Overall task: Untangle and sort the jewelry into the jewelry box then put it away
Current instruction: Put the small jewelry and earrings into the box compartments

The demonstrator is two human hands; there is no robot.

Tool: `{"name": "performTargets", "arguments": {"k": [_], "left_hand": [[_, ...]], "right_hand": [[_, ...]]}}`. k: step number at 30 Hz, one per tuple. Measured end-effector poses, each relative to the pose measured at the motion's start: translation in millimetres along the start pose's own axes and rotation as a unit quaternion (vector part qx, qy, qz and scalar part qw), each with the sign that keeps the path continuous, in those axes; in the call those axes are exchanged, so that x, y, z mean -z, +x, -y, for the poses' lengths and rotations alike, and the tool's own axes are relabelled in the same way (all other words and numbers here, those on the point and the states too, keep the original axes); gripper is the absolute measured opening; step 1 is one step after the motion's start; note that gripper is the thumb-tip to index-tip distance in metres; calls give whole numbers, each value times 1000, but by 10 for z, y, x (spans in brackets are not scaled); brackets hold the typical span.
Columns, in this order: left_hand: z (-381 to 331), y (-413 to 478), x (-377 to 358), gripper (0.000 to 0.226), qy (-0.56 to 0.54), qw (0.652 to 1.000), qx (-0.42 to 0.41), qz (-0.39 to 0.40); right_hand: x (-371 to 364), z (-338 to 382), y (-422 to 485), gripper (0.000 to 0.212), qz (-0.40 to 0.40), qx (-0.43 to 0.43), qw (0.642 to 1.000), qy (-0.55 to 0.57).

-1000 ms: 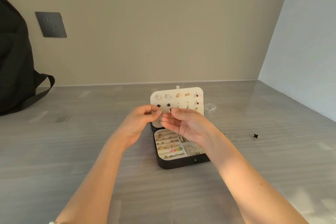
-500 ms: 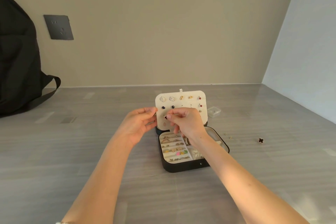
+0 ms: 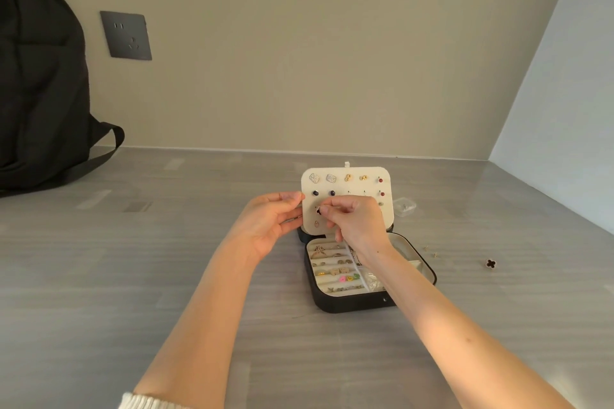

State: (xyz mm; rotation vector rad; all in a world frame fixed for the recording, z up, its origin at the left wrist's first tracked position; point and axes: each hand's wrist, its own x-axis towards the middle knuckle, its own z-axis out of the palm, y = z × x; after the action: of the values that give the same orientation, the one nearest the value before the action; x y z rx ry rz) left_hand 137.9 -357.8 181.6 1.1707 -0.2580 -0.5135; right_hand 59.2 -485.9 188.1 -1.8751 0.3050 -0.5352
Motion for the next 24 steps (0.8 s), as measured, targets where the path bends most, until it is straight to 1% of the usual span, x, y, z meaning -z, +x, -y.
{"name": "performTargets", "arguments": {"k": [2,8,14,24], "left_hand": [[2,-1,-6,6,-4,1000,0,-4],[4,4,-9,8,-3,1000,8,-4],[-2,-1,-24,7,-17,1000,9,-9],[5,2,-28,7,-51,998,21,-10]], "right_hand": [[23,-3,8,16,-8,-5,1000,10],[-11,-7,-7,15,27,-12,999,34],[-17,-24,27,11,-6,-6,1000,24],[-38,-21,-41,11,-25,-89,985,143]]}}
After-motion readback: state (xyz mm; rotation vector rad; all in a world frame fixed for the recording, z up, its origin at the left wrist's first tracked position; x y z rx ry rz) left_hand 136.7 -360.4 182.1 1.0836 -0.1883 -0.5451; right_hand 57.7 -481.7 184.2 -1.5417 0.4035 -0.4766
